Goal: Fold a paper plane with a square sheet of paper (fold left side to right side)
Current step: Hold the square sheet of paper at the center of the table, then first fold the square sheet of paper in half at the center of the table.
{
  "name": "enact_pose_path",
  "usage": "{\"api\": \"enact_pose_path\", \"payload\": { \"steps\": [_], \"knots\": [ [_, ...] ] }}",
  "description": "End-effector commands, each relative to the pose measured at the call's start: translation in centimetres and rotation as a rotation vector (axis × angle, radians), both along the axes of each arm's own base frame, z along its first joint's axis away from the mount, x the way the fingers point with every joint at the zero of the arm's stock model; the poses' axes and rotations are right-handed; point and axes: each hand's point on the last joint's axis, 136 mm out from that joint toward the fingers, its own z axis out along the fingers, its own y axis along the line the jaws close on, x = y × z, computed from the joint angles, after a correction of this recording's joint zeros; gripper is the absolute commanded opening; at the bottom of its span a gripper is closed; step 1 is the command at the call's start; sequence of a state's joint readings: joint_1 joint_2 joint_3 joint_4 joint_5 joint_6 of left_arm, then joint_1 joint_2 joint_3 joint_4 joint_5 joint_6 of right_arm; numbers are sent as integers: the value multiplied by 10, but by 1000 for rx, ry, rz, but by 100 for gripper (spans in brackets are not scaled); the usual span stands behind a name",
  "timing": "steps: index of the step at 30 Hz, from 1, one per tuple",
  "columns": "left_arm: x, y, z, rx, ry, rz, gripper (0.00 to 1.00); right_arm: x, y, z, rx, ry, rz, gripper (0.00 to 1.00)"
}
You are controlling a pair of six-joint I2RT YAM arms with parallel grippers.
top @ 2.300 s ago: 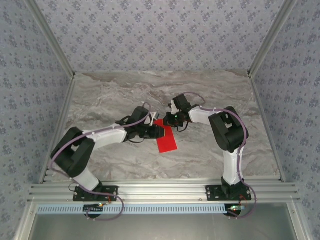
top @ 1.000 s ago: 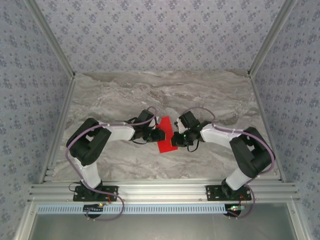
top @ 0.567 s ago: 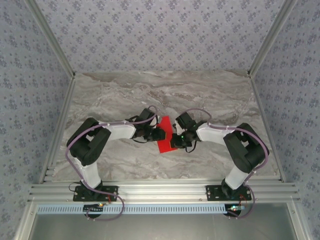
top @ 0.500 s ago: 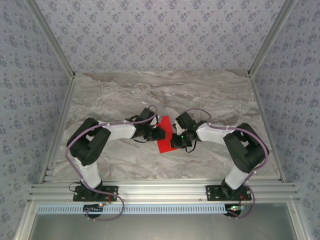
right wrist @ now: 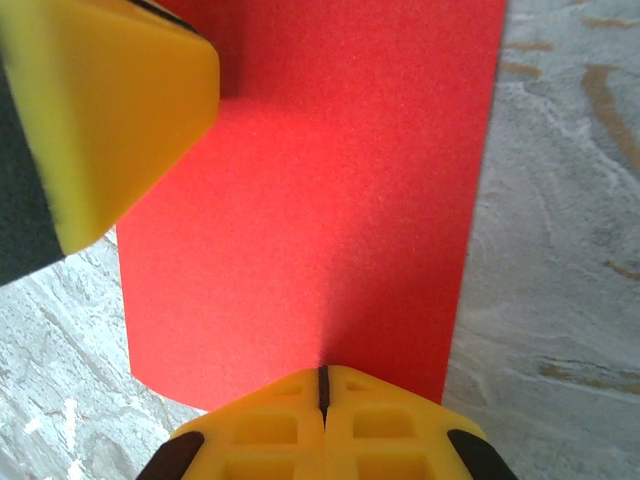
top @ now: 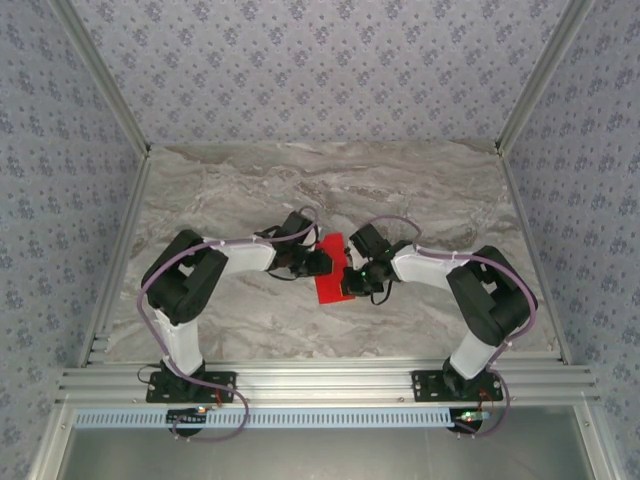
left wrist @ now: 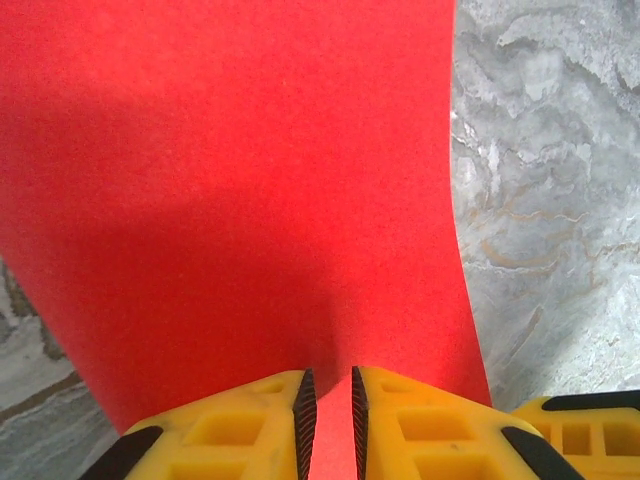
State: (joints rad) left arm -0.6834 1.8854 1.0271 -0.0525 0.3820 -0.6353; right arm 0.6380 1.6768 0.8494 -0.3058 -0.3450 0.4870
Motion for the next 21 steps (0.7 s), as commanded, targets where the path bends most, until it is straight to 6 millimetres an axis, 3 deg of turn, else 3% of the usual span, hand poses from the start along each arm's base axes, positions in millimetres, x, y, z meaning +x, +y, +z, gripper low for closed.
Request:
{"api": "enact_pose_path", "payload": {
  "steps": [1, 21],
  "knots": [
    [27, 22, -14, 76, -40, 63, 21, -29, -47, -37, -234, 102, -4, 4],
    [120, 60, -10, 94, -73, 167, 21, -44, -43, -40, -165, 130, -19, 3]
  ]
}}
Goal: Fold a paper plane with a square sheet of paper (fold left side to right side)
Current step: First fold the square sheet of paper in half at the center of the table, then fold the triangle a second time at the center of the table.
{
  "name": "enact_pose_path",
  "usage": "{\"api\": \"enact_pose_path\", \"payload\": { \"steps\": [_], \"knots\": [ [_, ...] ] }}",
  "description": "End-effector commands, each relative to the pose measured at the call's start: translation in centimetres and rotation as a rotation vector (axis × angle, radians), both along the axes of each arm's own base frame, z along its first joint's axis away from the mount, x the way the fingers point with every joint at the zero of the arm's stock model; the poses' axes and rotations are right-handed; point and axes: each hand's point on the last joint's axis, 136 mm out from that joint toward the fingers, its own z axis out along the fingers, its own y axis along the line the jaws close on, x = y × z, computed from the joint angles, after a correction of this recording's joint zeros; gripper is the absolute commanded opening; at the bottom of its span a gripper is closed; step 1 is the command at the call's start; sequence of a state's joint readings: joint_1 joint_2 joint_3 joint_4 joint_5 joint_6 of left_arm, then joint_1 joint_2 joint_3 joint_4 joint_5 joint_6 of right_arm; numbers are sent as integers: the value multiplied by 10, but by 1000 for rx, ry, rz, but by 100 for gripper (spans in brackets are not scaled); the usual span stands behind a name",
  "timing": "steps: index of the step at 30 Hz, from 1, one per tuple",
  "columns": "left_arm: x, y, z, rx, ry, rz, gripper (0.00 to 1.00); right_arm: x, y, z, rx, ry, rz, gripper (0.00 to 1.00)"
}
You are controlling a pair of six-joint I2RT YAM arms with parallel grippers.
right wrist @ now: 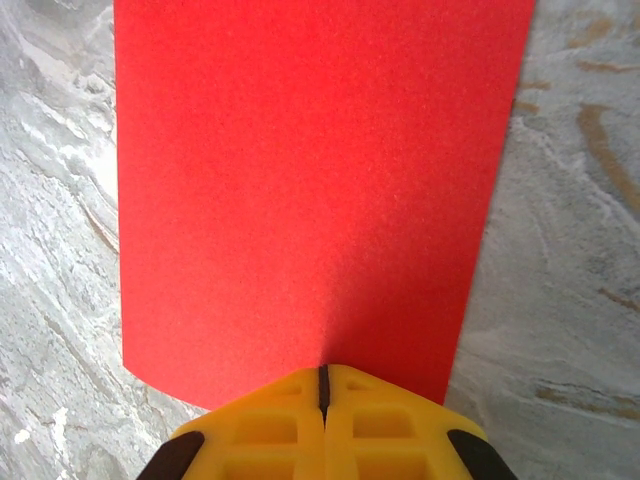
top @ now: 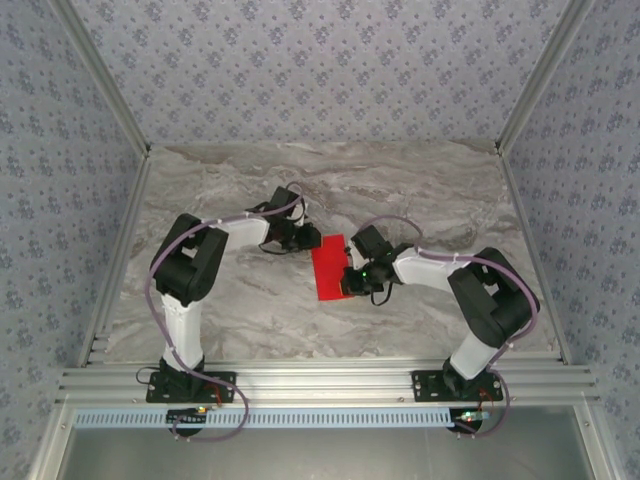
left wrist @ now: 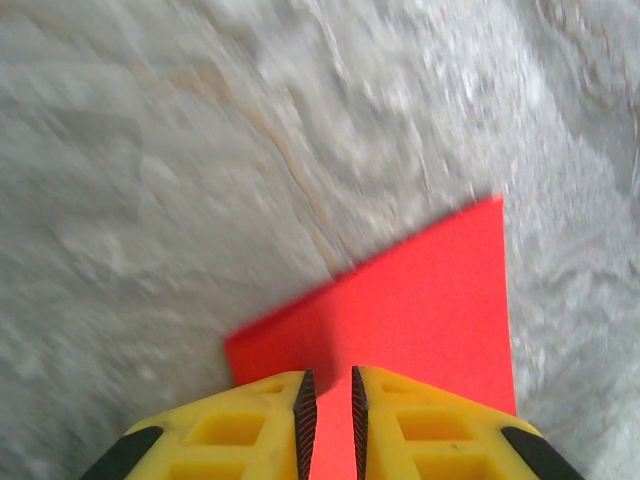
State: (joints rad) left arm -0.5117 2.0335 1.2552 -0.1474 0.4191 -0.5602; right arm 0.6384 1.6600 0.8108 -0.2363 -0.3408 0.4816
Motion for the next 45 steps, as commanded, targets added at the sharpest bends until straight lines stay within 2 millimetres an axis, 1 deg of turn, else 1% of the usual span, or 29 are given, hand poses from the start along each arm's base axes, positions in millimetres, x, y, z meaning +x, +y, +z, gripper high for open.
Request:
{"api": "enact_pose_path", "payload": {
  "steps": [1, 6, 8, 10, 11, 15, 17, 19, 20, 22, 25, 27, 30, 32, 35, 38, 45],
  "knots": [
    [39, 29, -9, 96, -58, 71, 21, -48, -42, -40, -179, 177, -27, 3],
    [52, 27, -8, 103, -56, 65, 21, -53, -33, -41, -139, 182, -51, 3],
    [52, 25, -2, 88, -68, 57, 21, -54, -28, -40, -105, 185, -83, 3],
    [52, 25, 13, 73, -99, 55, 22, -55, -21, -39, -61, 186, -129, 3],
    [52, 26, 25, 65, -122, 53, 23, -55, -18, -37, -41, 179, -152, 3],
    [47, 37, 69, 31, -193, 70, 33, -56, 4, -24, 13, 141, -179, 4],
    [40, 41, 87, 13, -220, 75, 36, -56, 19, -14, 49, 112, -158, 5],
    [28, 40, 96, -26, -217, 73, 38, -50, 30, -1, 80, 75, -138, 8],
    [19, 39, 99, -56, -207, 72, 38, -46, 32, 5, 88, 49, -123, 10],
    [3, 31, 100, -109, -191, 58, 38, -36, 31, 17, 71, 1, -101, 15],
    [-24, 13, 88, -134, -141, 14, 37, -22, 15, 28, 19, -42, -87, 18],
    [-41, 1, 78, -131, -111, -18, 36, -12, 4, 37, 33, -62, -103, 22],
    [-60, -16, 62, -125, -74, -60, 35, 0, -14, 43, 55, -72, -162, 30],
    [-67, -22, 49, -109, -53, -73, 35, 6, -24, 43, 78, -69, -199, 32],
    [-72, -24, 32, -93, -20, -68, 33, 12, -33, 43, 135, -62, -236, 36],
    [-73, -21, 17, -70, 1, -56, 32, 13, -38, 42, 160, -54, -263, 38],
    [-75, -20, 1, -55, 29, -56, 31, 11, -45, 39, 143, -50, -277, 42]
  ]
}}
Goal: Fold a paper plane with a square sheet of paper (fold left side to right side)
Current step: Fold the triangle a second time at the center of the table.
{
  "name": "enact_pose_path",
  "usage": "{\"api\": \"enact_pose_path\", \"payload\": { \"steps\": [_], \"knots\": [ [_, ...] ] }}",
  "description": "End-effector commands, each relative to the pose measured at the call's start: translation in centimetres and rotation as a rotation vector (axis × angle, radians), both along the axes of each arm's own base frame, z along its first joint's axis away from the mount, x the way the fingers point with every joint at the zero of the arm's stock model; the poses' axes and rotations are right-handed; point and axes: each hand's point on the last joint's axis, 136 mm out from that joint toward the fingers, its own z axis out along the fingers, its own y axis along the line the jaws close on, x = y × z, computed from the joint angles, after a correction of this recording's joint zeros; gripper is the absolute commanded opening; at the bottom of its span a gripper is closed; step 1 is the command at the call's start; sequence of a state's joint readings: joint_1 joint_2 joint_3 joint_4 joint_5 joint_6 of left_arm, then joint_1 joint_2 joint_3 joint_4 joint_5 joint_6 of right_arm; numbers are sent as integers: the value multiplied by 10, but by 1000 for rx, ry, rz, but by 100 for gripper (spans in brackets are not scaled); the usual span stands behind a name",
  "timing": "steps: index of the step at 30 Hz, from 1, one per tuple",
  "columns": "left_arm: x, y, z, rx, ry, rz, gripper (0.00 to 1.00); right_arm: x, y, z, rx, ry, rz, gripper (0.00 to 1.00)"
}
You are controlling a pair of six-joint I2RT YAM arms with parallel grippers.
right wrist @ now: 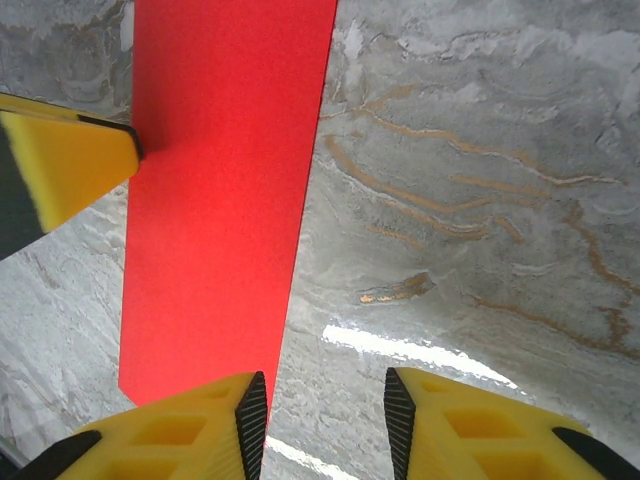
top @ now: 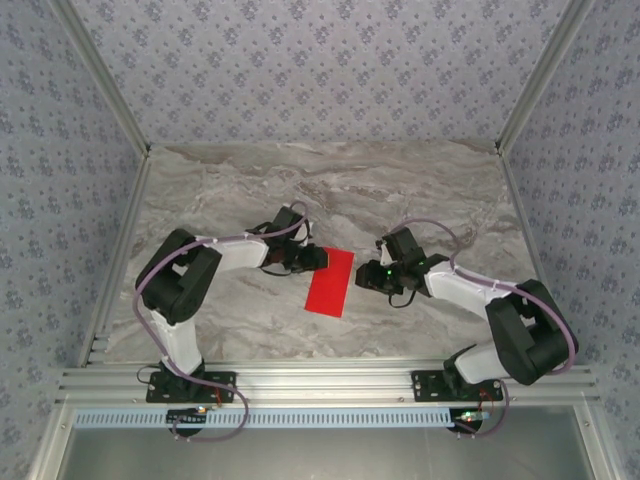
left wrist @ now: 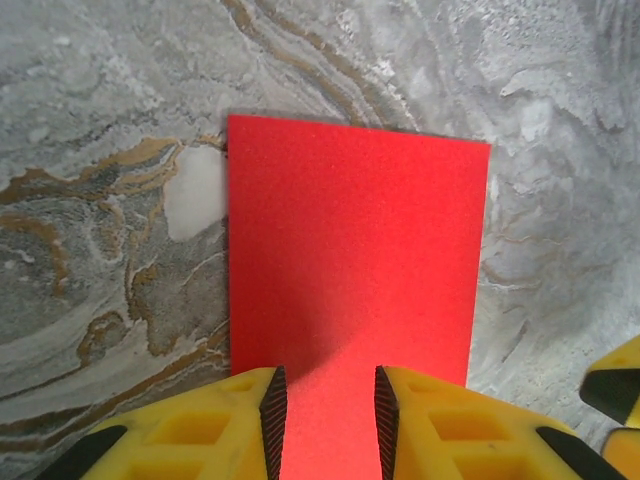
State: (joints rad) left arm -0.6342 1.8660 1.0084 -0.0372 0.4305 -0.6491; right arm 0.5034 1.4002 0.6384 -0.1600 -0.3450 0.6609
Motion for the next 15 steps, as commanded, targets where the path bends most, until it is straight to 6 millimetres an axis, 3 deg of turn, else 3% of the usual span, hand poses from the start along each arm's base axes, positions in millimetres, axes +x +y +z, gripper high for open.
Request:
{"api": "enact_pose_path", "payload": {
  "steps": [1, 8, 15],
  "knots": [
    [2, 0, -5, -7, -3, 10, 30, -1, -1, 4, 16, -7, 5, 43],
    [-6, 16, -15, 50, 0, 46, 28, 4, 13, 6, 97, 16, -3, 46],
    [-11, 23, -21, 66, 3, 57, 25, 20, 22, 7, 119, 23, -38, 46]
  ]
}}
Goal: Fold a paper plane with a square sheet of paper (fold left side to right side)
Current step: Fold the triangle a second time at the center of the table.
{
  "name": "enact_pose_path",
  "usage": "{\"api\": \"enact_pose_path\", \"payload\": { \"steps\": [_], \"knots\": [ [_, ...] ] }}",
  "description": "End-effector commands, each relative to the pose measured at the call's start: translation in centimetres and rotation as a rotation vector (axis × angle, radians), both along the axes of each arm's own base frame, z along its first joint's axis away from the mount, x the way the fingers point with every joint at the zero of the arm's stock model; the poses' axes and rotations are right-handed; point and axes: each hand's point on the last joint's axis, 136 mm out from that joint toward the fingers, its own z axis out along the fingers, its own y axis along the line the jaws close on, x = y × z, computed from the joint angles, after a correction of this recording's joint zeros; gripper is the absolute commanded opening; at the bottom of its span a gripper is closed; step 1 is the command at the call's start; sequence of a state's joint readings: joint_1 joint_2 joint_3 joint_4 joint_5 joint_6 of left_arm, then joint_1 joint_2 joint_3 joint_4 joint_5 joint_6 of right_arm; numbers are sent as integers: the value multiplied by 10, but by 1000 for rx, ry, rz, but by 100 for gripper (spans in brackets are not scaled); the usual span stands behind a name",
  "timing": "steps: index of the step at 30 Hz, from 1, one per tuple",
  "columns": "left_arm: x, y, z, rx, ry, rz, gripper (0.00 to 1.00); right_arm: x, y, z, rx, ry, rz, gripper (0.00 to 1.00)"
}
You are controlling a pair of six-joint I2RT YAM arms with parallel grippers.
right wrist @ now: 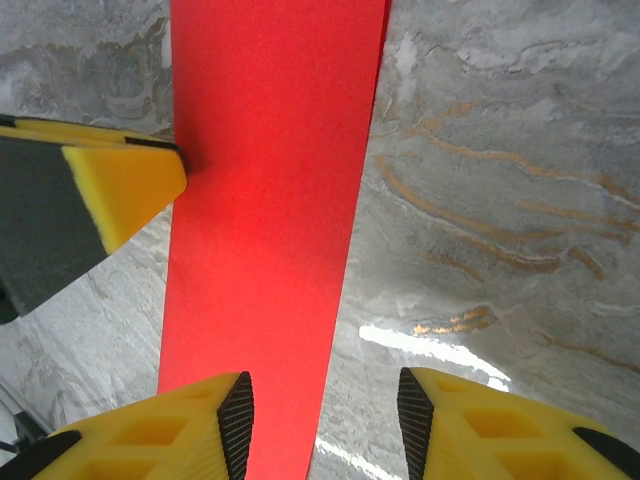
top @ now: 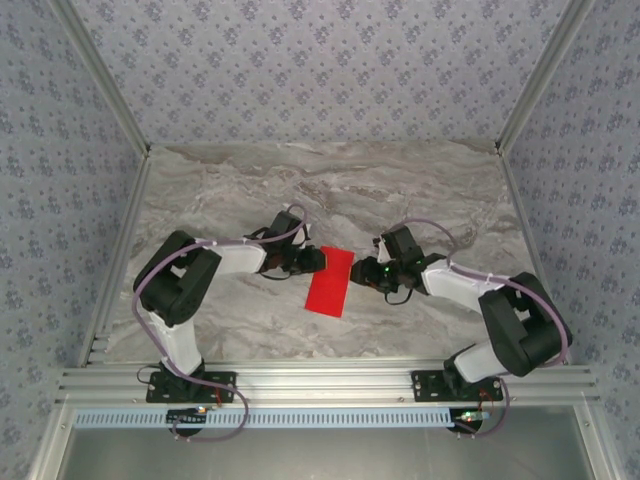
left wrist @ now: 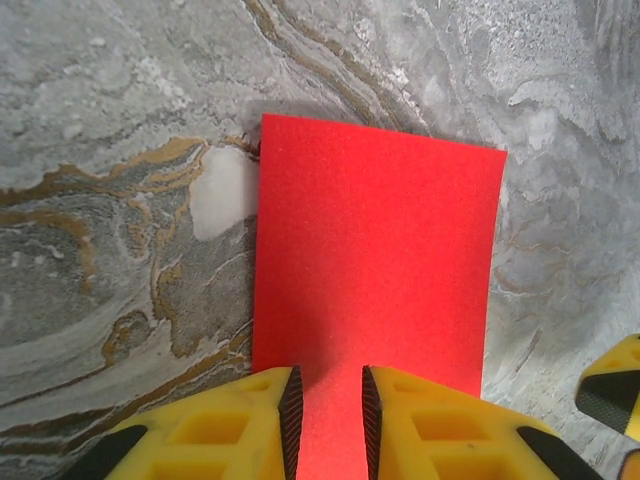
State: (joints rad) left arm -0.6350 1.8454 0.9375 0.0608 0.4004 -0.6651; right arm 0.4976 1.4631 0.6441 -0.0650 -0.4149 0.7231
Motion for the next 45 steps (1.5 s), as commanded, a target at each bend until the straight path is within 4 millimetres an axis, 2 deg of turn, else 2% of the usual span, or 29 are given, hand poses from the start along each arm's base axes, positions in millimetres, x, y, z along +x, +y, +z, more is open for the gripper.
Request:
{"api": "enact_pose_path", "payload": {
  "steps": [1, 7, 13, 25, 34, 40, 45],
  "knots": [
    [-12, 19, -17, 78, 46, 31, 25, 16, 7, 8, 24, -11, -32, 47],
    [-16, 23, -20, 100, 50, 43, 24, 38, 1, 1, -50, -20, -60, 46],
    [-21, 24, -23, 197, 32, 18, 24, 57, -3, -4, -54, -16, -106, 46],
    [-22, 19, -21, 199, 26, 11, 24, 76, 10, -8, -8, -18, -85, 46],
    [-22, 16, -20, 193, 25, 5, 24, 89, 14, -13, -36, -14, -82, 45],
    [-23, 16, -20, 192, 25, 3, 24, 91, 17, -14, -41, 0, -83, 45],
    [-23, 16, -20, 193, 25, 2, 24, 79, 15, -9, -37, 15, -96, 45]
  ]
}}
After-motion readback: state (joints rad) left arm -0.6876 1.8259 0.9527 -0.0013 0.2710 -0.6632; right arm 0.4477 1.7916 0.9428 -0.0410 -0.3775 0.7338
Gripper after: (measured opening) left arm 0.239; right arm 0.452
